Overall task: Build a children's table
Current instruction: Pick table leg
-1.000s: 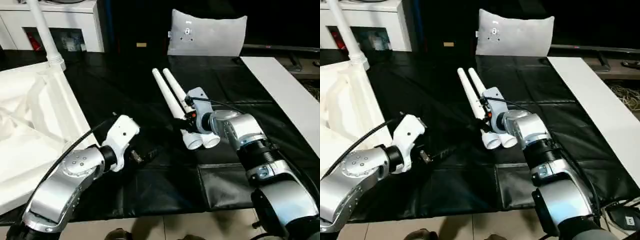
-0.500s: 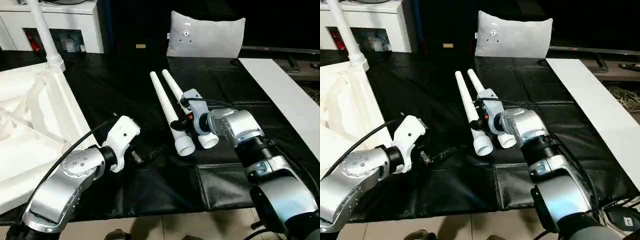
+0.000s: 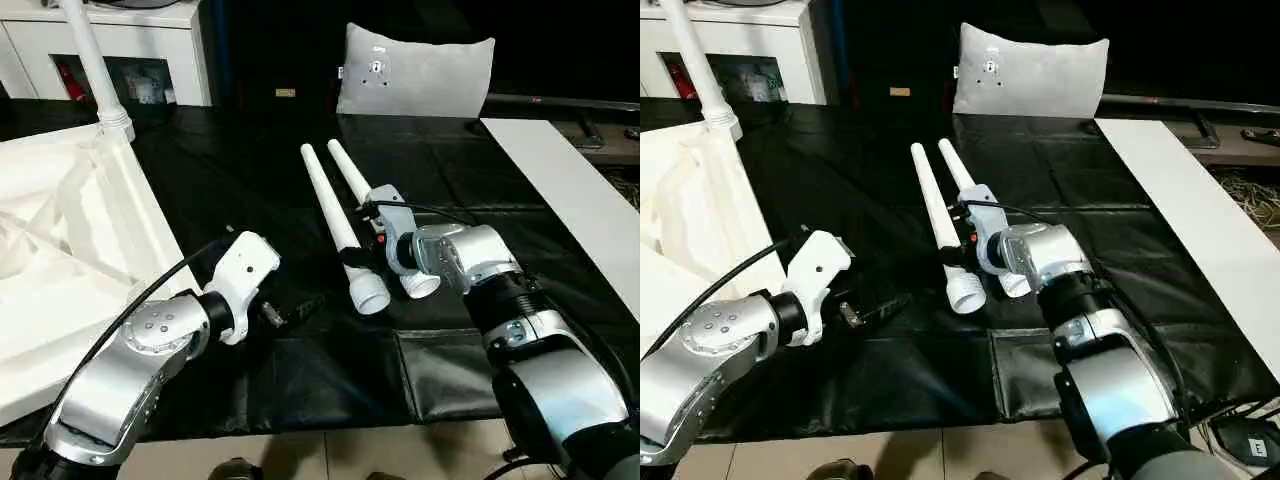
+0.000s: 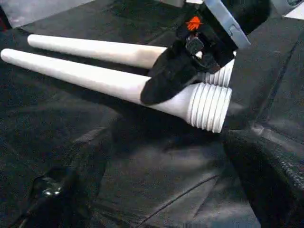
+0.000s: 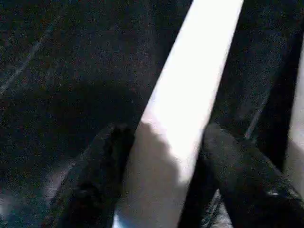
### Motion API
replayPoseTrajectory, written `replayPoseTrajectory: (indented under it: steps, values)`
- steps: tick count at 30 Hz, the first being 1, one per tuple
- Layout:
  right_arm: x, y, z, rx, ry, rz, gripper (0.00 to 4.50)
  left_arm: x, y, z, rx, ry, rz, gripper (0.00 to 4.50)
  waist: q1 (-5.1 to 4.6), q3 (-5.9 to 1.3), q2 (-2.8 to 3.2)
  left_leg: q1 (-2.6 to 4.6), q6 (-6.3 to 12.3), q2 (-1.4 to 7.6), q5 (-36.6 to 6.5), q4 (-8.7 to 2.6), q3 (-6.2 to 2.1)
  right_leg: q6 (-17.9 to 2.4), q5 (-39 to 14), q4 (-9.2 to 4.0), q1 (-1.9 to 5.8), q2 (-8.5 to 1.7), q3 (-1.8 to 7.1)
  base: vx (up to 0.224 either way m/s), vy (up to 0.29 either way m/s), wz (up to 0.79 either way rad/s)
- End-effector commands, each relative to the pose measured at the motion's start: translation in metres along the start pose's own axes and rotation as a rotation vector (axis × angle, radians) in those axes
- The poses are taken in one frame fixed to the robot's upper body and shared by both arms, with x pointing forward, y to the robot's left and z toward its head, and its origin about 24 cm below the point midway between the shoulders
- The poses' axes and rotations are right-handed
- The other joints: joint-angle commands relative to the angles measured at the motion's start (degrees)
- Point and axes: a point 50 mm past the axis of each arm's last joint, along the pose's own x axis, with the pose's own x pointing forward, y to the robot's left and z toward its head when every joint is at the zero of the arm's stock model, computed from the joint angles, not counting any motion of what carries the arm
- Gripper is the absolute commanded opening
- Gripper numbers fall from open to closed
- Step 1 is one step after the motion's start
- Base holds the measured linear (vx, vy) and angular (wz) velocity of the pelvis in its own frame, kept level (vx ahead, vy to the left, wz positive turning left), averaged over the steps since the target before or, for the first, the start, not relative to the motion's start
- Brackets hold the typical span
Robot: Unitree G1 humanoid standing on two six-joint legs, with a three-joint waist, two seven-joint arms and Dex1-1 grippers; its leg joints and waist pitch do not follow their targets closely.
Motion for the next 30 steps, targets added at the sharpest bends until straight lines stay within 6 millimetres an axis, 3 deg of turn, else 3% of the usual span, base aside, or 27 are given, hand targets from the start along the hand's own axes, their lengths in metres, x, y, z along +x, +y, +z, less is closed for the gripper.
replayPoseTrajectory:
  steps: [1,6,7,13,15,17,19,23,24,30]
  values:
    - [0.004,-0.004,-0.014,0.025,0.075,-0.022,3.14,0.001,-0.001,0.005,0.027,0.001,-0.007,4.33,-0.09,-3.07,1.00,1.86,-5.48,4.22,-18.6,-5.16,-1.73,-10.8,-13.2,-4.99,0.55,-4.60,2.45,0.000,0.000,0.00]
    - [0.007,-0.001,-0.017,0.011,0.109,-0.025,3.14,0.001,-0.001,0.005,0.028,0.005,-0.007,4.33,0.00,-2.97,0.94,1.82,-5.28,4.28,-17.9,-5.27,-1.60,-11.1,-12.5,-4.95,0.61,-4.59,2.42,0.000,0.000,0.00]
    - [0.007,-0.001,-0.017,0.008,0.111,-0.020,2.90,0.001,-0.001,0.005,0.028,0.005,-0.007,4.33,0.00,-2.96,0.93,1.86,-5.31,4.28,-18.3,-5.29,-1.62,-10.9,-13.2,-5.00,0.60,-4.61,2.45,0.000,0.000,0.00]
    - [0.003,-0.002,-0.005,0.023,0.056,-0.015,2.51,0.000,0.001,0.005,0.035,0.003,0.007,4.33,0.04,-2.96,0.97,1.91,-5.74,4.35,-19.4,-5.36,-1.70,-10.3,-15.2,-5.17,0.43,-4.71,2.51,0.000,0.000,0.00]
    - [0.001,-0.003,-0.003,0.023,0.039,-0.014,2.32,0.000,0.002,0.005,0.035,0.001,0.009,4.33,0.19,-3.16,1.26,1.94,-5.83,4.35,-18.7,-5.34,-1.72,-10.4,-13.9,-5.00,0.55,-4.67,2.47,0.000,0.000,0.00]
    - [-0.001,-0.002,0.000,0.026,0.013,0.008,2.18,0.000,0.002,0.005,0.035,-0.001,0.009,4.33,0.15,-3.17,1.07,1.91,-5.73,4.31,-18.2,-5.34,-1.62,-10.4,-13.0,-4.99,0.57,-4.55,2.45,0.000,0.000,0.00]
    - [-0.003,0.000,0.001,0.034,-0.009,0.023,2.07,0.000,0.002,0.005,0.034,-0.003,0.009,4.33,0.32,-3.43,1.28,1.84,-5.43,4.30,-16.3,-5.26,-1.53,-10.7,-9.8,-4.77,0.83,-4.48,2.40,0.000,0.000,0.00]
    - [-0.012,0.002,0.010,0.092,-0.152,0.070,1.92,0.002,0.006,0.008,0.032,-0.020,0.031,4.33,0.64,-3.82,1.20,1.76,-4.47,4.24,-12.4,-5.06,-1.31,-11.3,-4.7,-4.46,1.32,-4.43,2.33,0.000,0.000,0.00]
    - [-0.020,0.005,0.019,0.120,-0.268,0.115,1.92,0.002,0.010,0.010,0.029,-0.037,0.058,4.33,0.80,-3.85,1.20,1.64,-3.84,4.17,-10.8,-4.95,-1.20,-11.7,-2.4,-4.29,1.56,-4.38,2.34,0.000,0.000,0.00]
    - [-0.038,0.008,0.030,0.084,-0.479,0.151,1.87,0.002,0.024,0.017,0.010,-0.085,0.153,4.33,0.84,-3.81,1.30,1.85,-3.56,4.23,-11.2,-4.90,-1.05,-11.5,-3.3,-4.48,1.36,-4.33,2.31,0.000,0.000,0.00]
